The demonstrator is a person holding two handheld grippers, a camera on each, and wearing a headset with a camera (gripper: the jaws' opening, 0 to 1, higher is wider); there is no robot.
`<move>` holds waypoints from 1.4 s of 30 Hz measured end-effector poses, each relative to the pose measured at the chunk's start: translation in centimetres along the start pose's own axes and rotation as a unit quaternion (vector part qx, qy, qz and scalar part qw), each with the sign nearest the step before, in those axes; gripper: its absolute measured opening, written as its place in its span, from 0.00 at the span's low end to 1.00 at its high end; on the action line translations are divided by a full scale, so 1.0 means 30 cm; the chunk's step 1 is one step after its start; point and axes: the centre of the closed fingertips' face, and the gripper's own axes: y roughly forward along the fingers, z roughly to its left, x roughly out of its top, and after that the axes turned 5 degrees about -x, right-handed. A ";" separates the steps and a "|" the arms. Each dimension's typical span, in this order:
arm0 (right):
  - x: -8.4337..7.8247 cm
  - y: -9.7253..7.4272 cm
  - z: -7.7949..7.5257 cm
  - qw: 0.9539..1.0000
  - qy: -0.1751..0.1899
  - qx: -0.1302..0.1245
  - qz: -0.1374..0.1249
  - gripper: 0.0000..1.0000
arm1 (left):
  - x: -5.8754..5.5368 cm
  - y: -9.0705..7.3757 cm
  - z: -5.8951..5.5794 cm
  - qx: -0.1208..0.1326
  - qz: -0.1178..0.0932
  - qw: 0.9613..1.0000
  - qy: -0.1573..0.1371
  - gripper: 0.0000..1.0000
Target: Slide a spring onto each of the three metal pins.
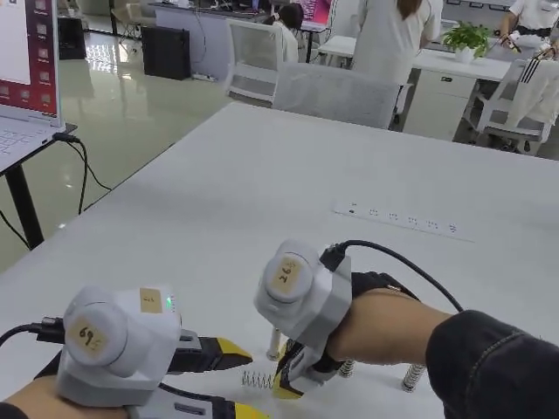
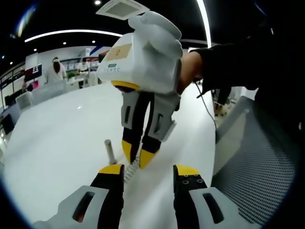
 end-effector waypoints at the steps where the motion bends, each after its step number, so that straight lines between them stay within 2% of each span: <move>1: 0.000 -0.009 -0.002 1.000 0.000 -0.001 -0.001 0.08 | 0.000 0.000 -0.001 0.000 0.000 1.000 0.001 0.35; 9: -0.033 -0.081 0.018 1.000 0.001 0.006 0.008 0.08 | 0.006 0.001 -0.006 -0.002 0.000 1.000 0.005 0.34; 17: -0.062 -0.122 0.045 1.000 0.002 0.015 0.015 0.08 | 0.015 0.004 -0.015 -0.008 0.002 1.000 0.014 0.33; 26: -0.041 -0.157 0.083 1.000 -0.018 0.023 0.010 0.08 | 0.020 0.011 -0.033 -0.020 0.004 0.999 0.032 0.29; 35: -0.009 -0.166 0.114 0.998 -0.045 0.032 0.013 0.08 | 0.035 0.015 -0.053 -0.033 -0.004 0.998 0.056 0.20; 42: 0.003 -0.169 0.127 0.998 -0.057 0.036 0.012 0.08 | 0.025 0.018 -0.064 -0.041 0.004 0.997 0.066 0.06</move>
